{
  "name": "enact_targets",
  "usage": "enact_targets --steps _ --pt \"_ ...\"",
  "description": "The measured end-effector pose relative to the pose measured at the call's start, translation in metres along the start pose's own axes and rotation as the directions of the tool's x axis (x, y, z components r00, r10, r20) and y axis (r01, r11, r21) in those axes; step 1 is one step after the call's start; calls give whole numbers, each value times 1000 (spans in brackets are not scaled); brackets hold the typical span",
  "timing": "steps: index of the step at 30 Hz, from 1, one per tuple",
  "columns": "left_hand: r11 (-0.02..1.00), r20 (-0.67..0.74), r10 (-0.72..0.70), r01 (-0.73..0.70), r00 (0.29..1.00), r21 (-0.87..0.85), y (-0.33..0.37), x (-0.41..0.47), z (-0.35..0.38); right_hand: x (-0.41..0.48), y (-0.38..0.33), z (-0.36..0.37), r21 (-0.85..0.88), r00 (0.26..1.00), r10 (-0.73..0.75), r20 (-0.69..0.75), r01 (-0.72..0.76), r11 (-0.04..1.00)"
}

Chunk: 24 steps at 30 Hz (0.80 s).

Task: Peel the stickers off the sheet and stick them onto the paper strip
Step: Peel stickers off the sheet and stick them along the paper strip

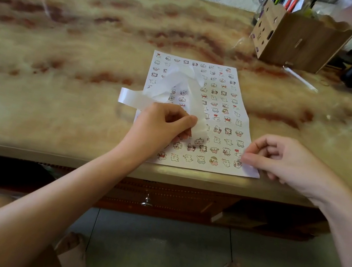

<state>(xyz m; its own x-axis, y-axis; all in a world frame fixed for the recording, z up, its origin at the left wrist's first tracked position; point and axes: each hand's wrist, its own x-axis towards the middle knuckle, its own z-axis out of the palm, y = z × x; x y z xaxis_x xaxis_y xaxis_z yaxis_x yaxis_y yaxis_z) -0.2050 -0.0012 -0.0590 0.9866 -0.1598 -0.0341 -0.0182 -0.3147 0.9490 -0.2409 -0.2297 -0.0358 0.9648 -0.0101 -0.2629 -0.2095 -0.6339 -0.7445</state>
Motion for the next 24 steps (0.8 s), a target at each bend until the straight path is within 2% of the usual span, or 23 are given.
enact_targets --steps 6,9,12,16,20,24 --pt "1000 3 3 -3 1000 0 0 1 0 5 4 3 -50 1000 4 -4 -4 999" --pt "1000 8 4 -4 1000 -20 0 1 0 5 6 -1 -19 1000 4 20 -4 1000" --pt "996 0 7 -7 1000 -86 0 3 -1 6 6 -2 43 997 -26 -69 29 999" --pt "989 -16 75 -76 997 -128 3 1 -2 8 -1 4 131 928 -213 -306 263 956" --pt "978 -34 122 -126 992 -166 6 1 -2 4 -15 22 79 874 -385 -297 424 902" --pt "972 -52 136 -143 989 -188 6 1 -1 1 -26 40 96 833 -477 -278 519 849"
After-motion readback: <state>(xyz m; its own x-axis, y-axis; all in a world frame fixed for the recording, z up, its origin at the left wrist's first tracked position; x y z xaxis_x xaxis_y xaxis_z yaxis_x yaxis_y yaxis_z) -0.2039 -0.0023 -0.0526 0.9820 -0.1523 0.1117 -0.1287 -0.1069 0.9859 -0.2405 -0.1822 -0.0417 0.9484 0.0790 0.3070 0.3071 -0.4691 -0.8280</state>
